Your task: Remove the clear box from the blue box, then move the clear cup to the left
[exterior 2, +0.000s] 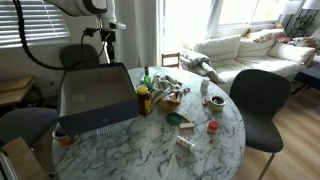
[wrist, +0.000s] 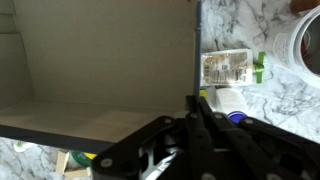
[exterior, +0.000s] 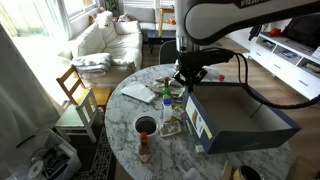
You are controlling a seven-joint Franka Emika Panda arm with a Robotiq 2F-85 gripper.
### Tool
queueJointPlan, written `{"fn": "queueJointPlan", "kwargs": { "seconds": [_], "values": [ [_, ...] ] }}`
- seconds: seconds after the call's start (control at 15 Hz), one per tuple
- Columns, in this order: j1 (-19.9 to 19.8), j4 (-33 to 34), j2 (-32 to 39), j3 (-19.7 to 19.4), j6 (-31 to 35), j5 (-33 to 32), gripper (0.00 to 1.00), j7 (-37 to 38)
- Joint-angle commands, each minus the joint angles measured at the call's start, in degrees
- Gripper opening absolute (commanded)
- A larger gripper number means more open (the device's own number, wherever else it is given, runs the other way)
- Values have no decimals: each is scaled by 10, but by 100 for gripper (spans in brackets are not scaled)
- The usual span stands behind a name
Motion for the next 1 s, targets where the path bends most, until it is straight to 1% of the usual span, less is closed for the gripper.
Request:
{"fn": "queueJointPlan", "kwargs": {
  "seconds": [0.0, 0.27, 0.53, 0.93],
  "values": [
    [16, 40, 34, -8, -1, -28, 1, 9],
    [24, 63, 58, -13, -2, -47, 1, 14],
    [19, 80, 71, -11, 2, -15, 1, 13],
    [21, 93, 82, -13, 1, -11, 1, 11]
  ]
}}
